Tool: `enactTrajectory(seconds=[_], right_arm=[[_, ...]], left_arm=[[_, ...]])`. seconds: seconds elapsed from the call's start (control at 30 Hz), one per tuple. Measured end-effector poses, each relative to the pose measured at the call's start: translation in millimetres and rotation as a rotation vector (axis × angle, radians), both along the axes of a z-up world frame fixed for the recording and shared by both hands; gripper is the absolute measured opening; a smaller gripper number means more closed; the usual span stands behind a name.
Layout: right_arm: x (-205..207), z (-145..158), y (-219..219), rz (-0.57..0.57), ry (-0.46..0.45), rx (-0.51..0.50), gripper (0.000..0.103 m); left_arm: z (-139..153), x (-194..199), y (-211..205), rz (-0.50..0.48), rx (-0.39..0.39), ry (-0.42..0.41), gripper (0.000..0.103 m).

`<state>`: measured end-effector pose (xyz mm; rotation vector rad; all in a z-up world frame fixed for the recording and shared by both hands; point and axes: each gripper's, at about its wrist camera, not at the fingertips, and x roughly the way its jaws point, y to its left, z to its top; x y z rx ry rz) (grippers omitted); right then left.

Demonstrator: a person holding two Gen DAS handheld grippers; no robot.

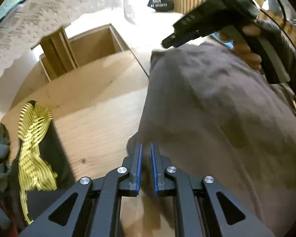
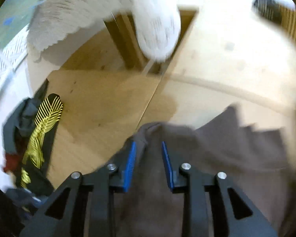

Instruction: Fold clothes

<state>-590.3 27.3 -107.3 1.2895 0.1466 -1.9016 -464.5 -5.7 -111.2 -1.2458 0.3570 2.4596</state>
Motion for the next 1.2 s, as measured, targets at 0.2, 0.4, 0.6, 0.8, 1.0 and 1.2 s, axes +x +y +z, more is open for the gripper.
enactTrajectory(seconds=[0.2, 0.4, 0.6, 0.8, 1.0, 1.2], right_arm=[[61.2, -1.7, -6.3, 0.147, 0.049, 0.074, 0.027], [71.4, -28.4, -12.0, 0.120, 0.076, 0.171, 0.027], [101.4, 2.2, -10.9, 0.101, 0.150, 0.224, 0.027], [189.9, 14.8, -30.0, 0.365, 0.046, 0.193, 0.034], [237.6, -9.3, -46.7, 0.446, -0.007, 0.327, 0.037], [233.6, -21.3, -39.0, 0.432, -0.042, 0.343, 0.038]], left_arm=[[17.5, 79.6, -6.4, -0.084, 0.058, -0.056, 0.014], [-3.4, 173.7, -20.4, -0.049, 0.122, -0.189, 0.014], [-20.1, 255.0, -35.9, 0.048, 0.059, -0.212, 0.021], [-0.9, 289.6, -62.1, 0.148, 0.170, -0.144, 0.022], [-10.8, 282.7, -57.7, 0.139, 0.192, -0.178, 0.028], [-17.4, 281.0, -57.9, 0.182, 0.149, -0.189, 0.029]])
